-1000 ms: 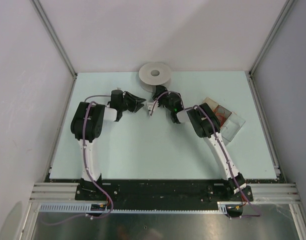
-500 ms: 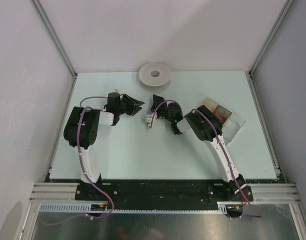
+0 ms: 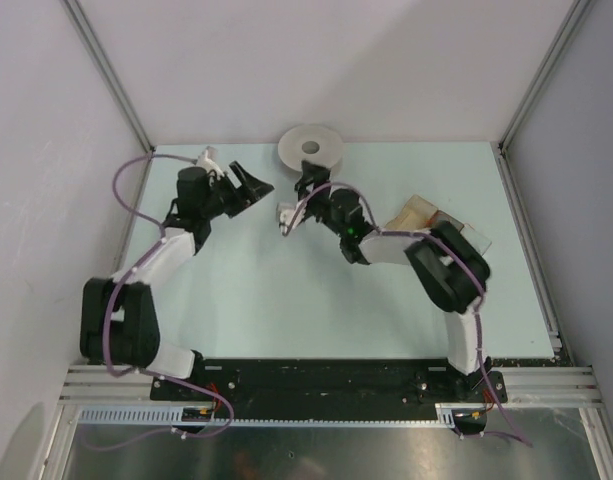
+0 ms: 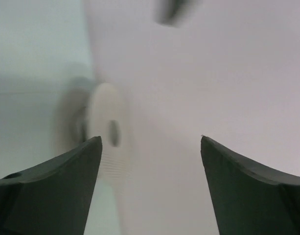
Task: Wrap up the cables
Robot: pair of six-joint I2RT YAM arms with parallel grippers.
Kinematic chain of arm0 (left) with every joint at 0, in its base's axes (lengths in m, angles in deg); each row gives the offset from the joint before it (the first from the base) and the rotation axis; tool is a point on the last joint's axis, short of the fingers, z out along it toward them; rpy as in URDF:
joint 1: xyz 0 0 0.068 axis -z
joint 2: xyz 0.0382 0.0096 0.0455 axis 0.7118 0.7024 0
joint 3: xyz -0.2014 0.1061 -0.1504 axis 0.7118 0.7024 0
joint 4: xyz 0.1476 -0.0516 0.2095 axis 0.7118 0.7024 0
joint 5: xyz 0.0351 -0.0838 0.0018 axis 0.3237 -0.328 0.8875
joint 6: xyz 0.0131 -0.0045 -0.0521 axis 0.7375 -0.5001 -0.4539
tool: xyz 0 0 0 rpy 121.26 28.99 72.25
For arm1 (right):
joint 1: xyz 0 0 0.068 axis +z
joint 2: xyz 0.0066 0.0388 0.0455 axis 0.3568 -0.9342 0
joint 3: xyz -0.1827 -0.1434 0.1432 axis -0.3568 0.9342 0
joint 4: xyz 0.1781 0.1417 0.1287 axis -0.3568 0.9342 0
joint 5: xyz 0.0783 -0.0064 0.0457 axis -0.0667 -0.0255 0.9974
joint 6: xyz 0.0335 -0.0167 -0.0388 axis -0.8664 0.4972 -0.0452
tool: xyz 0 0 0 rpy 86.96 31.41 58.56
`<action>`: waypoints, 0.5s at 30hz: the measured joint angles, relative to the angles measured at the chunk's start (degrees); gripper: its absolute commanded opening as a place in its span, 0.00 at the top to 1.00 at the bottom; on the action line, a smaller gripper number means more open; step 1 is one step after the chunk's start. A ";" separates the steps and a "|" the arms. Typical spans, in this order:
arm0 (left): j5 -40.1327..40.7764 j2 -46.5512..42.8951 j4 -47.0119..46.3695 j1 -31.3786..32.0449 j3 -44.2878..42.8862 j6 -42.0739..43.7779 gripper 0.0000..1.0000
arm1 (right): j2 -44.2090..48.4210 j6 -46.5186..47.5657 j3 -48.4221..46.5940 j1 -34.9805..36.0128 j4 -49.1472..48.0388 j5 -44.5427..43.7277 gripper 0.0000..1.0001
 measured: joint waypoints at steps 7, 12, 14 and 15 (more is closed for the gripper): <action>-0.42 -8.55 21.05 -0.70 -14.27 20.48 0.01 | 24.24 -15.85 -0.11 -0.11 12.63 -8.44 0.01; -0.26 -8.20 36.54 -0.57 -30.97 34.47 0.01 | 38.62 -31.28 -0.11 -3.06 29.49 -11.10 0.01; -0.24 -7.74 40.81 -0.46 -35.89 38.32 0.01 | 43.60 -37.46 -0.11 -6.80 36.39 -10.95 0.01; -0.13 -7.61 43.39 -0.39 -38.29 40.54 0.01 | 46.25 -40.94 -0.11 -9.75 40.33 -10.78 0.01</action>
